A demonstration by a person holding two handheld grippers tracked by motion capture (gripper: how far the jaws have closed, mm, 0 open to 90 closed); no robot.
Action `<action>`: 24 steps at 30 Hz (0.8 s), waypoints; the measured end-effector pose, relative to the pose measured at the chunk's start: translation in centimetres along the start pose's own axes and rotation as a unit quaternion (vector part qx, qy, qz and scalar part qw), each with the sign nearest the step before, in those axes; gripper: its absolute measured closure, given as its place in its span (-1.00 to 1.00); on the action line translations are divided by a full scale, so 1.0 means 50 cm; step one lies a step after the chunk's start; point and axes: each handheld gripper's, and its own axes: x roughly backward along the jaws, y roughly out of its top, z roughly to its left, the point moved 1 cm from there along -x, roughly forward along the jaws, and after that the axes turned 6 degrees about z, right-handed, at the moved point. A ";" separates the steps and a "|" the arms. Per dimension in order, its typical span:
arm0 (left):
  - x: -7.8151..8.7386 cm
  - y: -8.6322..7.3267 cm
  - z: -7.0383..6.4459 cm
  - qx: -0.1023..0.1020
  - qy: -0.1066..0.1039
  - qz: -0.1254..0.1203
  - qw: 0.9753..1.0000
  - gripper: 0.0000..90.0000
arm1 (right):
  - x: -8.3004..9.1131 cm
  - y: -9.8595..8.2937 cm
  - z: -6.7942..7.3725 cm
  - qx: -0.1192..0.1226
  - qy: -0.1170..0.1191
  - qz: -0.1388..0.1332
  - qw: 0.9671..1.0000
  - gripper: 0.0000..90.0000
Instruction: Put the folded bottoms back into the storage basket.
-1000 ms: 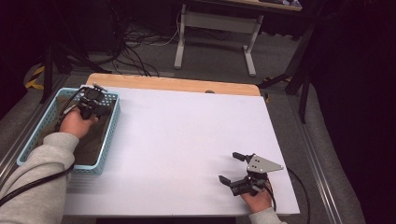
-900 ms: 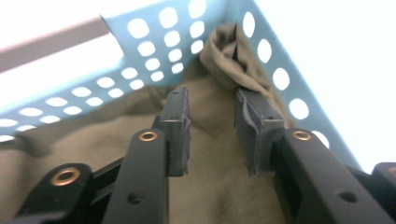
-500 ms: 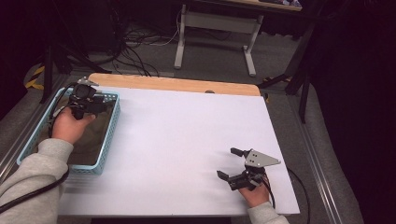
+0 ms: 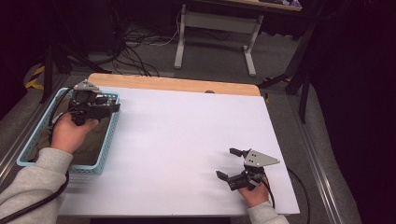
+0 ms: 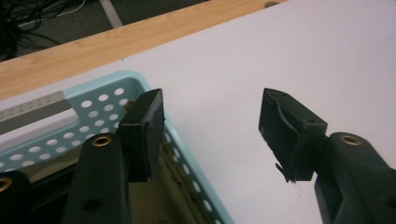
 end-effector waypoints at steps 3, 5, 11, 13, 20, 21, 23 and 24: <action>0.005 -0.003 -0.011 -0.005 -0.003 -0.011 1.000 -0.14 | 0.000 0.000 0.000 0.000 0.000 0.000 1.000 -0.99; 0.009 -0.010 -0.033 -0.012 -0.015 -0.030 0.999 -0.29 | 0.000 0.000 0.001 0.001 0.001 0.000 1.000 -0.99; 0.019 -0.023 -0.073 -0.015 -0.055 -0.072 0.996 -0.56 | 0.000 0.000 0.002 0.002 0.002 0.001 1.000 -0.99; 0.019 -0.028 -0.087 -0.020 -0.064 -0.080 0.995 -0.62 | 0.000 0.000 0.002 0.002 0.002 0.000 1.000 -0.99; 0.006 -0.046 -0.135 -0.052 -0.084 -0.103 0.990 -0.79 | 0.000 0.000 0.003 0.002 0.004 0.000 1.000 -0.99; 0.004 -0.048 -0.139 -0.053 -0.085 -0.105 0.989 -0.81 | 0.000 0.000 0.003 0.002 0.004 -0.001 1.000 -0.99; 0.000 -0.051 -0.145 -0.057 -0.088 -0.105 0.989 -0.84 | 0.000 0.000 0.003 0.002 0.005 -0.001 1.000 -0.99; -0.007 -0.056 -0.155 -0.058 -0.095 -0.108 0.988 -0.84 | 0.000 0.000 0.003 0.002 0.005 -0.001 1.000 -0.99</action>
